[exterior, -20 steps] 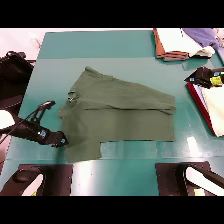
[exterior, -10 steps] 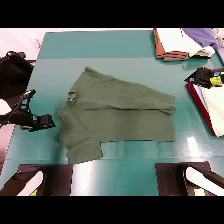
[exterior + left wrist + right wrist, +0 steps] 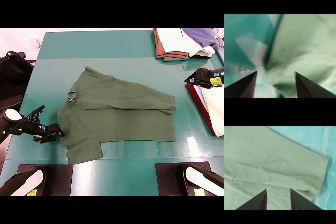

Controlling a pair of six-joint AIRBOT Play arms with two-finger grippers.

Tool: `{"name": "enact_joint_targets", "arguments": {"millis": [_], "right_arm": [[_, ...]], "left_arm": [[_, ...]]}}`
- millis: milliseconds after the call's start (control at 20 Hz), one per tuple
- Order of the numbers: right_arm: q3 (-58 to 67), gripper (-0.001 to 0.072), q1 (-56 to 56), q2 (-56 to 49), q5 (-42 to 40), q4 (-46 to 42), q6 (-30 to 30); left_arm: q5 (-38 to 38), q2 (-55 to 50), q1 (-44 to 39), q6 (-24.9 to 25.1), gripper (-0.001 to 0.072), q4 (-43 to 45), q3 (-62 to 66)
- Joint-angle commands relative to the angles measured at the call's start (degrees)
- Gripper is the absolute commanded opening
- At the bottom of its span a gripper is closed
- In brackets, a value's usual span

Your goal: Fold the shirts.

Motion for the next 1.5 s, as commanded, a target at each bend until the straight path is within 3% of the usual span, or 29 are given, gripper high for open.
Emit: {"name": "enact_joint_targets", "arguments": {"millis": [0, 50, 100, 200, 400, 450, 500, 700, 1000, 1100, 1200, 1250, 1450], "right_arm": [[0.0, 0.0312, 0.04, 0.02, 0.11, 0.04, -0.15], [0.0, 0.0312, 0.04, 0.04, 0.33, 0.04, -0.15], [-0.02, 0.0313, 0.02, 0.02, 0.85, -0.02, -0.37], [-0.81, 0.0312, -1.31, 0.07, 3.48, -0.09, -1.22], [-11.32, 0.034, -8.41, 0.07, 11.65, -9.38, -1.2], [-15.28, 0.0459, -10.64, 0.04, 11.8, -11.37, -1.09], [-19.91, 0.0495, -13.42, 0.04, 11.21, -11.32, -1.03], [-36.68, 0.0489, -19.78, 0.04, 6.54, -5.62, -1.16], [-46.58, 0.0436, -12.0, 0.04, -2.78, 1.57, -2.91], [-46.27, 0.0336, -8.07, 0.07, -3.91, 1.64, -2.93], [-44.41, 0.0049, -4.37, 0.07, -4.46, 1.64, -3.63], [-42.47, 0.0017, -2.54, 0.09, -4.15, 1.64, -3.8], [-28.98, 0.0016, 3.32, 6.97, -3.04, 1.68, -3.72]], "left_arm": [[5.18, -0.44, 0.11, 2.67, 0.0559, -7.54, -2.36], [4.96, -0.44, 0.11, 2.82, 0.053, -8.52, -2.36], [4.31, -0.42, 0.13, 2.84, 0.0387, -8.87, -2.36], [3.04, -0.42, 0.13, 4.31, 0.003, -9.11, -2.08], [0.37, 0.7, 0.13, 5.79, 0.0024, -8.92, 2.14], [0.61, 1.64, 0.13, 5.79, 0.0024, -8.94, 3.13], [0.74, 2.38, 0.13, 5.79, 0.0024, -8.98, 3.91], [0.83, 3.1, 0.13, 5.77, 0.0024, -9.01, 5.03], [0.81, 3.1, 0.13, 5.79, 0.0025, -9.2, 5.03], [0.07, 3.1, 0.13, 5.79, 0.0025, -9.16, 5.03], [0.35, 3.28, 0.13, 5.75, 0.0024, -9.18, 5.11], [0.9, 4.09, 0.13, 5.68, 0.0024, -9.2, 5.57], [-0.42, 11.74, 0.13, 2.51, 0.0024, -9.22, 16.09]]}}
